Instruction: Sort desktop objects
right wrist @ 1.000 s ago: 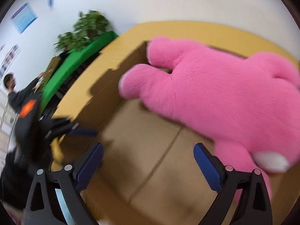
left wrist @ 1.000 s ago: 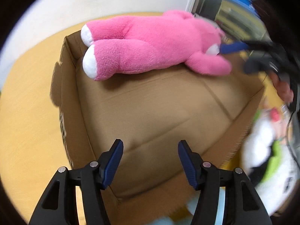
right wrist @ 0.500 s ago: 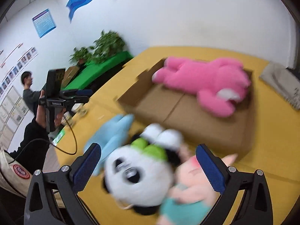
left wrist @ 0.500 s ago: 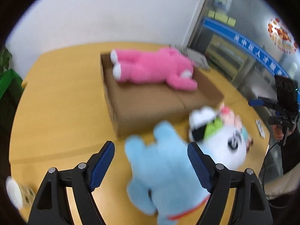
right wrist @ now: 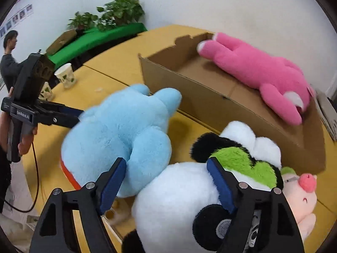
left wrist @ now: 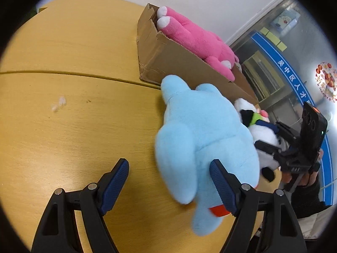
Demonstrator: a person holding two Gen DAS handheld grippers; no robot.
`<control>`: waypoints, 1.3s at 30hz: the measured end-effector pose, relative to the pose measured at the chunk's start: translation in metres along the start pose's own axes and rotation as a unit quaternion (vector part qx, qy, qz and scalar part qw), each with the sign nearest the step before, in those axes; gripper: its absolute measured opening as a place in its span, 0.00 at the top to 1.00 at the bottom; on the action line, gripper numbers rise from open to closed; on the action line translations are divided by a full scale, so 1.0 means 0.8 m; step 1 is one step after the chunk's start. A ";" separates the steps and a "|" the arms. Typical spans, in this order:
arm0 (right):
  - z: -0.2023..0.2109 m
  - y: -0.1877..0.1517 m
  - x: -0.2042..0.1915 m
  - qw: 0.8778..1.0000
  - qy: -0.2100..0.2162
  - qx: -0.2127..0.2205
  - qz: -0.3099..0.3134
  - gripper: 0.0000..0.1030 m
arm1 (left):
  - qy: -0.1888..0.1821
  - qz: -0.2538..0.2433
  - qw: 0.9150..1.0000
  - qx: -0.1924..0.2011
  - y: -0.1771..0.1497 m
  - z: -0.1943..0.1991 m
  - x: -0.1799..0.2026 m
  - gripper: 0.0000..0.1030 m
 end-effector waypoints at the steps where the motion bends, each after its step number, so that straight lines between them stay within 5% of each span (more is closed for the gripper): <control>1: -0.001 -0.006 0.013 1.000 -0.018 -0.006 -0.006 0.21 | -0.003 -0.004 1.000 0.000 0.000 -0.001 0.002 0.24; 4: 0.000 -0.017 0.041 0.998 -0.037 -0.018 -0.037 0.18 | -0.012 -0.007 1.000 0.000 0.001 -0.005 0.003 0.24; 7: 0.015 -0.008 0.019 0.999 0.016 -0.005 -0.046 0.17 | -0.026 -0.006 1.000 -0.002 0.003 -0.012 0.002 0.25; 10: 0.004 0.004 -0.015 0.999 0.036 -0.006 -0.033 0.17 | -0.037 -0.004 0.999 -0.003 0.005 -0.014 0.003 0.52; 11: -0.008 0.005 -0.021 0.999 0.030 -0.015 -0.031 0.17 | -0.027 -0.005 1.000 -0.008 0.004 -0.016 0.001 0.74; 13: -0.035 0.003 -0.026 0.998 0.037 -0.036 -0.042 0.18 | -0.009 -0.006 1.000 -0.019 0.000 -0.021 -0.005 0.73; 15: -0.040 0.003 -0.028 0.996 0.054 -0.041 -0.058 0.26 | -0.007 -0.001 1.000 -0.021 -0.003 -0.023 -0.007 0.73; 17: -0.038 0.003 -0.036 0.995 0.072 -0.041 -0.055 0.53 | -0.008 -0.002 1.000 -0.018 -0.002 -0.023 -0.006 0.74; 24: -0.020 0.004 -0.024 0.988 0.117 -0.013 -0.096 0.75 | -0.005 -0.033 0.999 0.004 0.017 -0.006 0.028 0.77; 27: 0.011 0.026 -0.016 0.988 0.111 0.028 -0.101 0.77 | 0.007 -0.087 0.996 0.023 0.049 0.013 0.073 0.77; 34: 0.087 0.138 0.057 0.979 0.069 0.157 -0.113 0.77 | 0.014 -0.174 0.982 0.074 0.196 0.045 0.149 0.77; 39: 0.022 0.211 0.108 0.983 0.049 0.138 -0.109 0.77 | 0.064 -0.166 0.983 0.041 0.290 -0.019 0.106 0.77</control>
Point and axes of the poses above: each gripper's, at about its wrist camera, not at the fingertips, and z roughly against the way its jaws point, x to its right, y to its top, the point moved 9 cm from there along -z, roughly the way its jaws point, and after that the axes turned 10 degrees about -y, right-handed, at the moved point
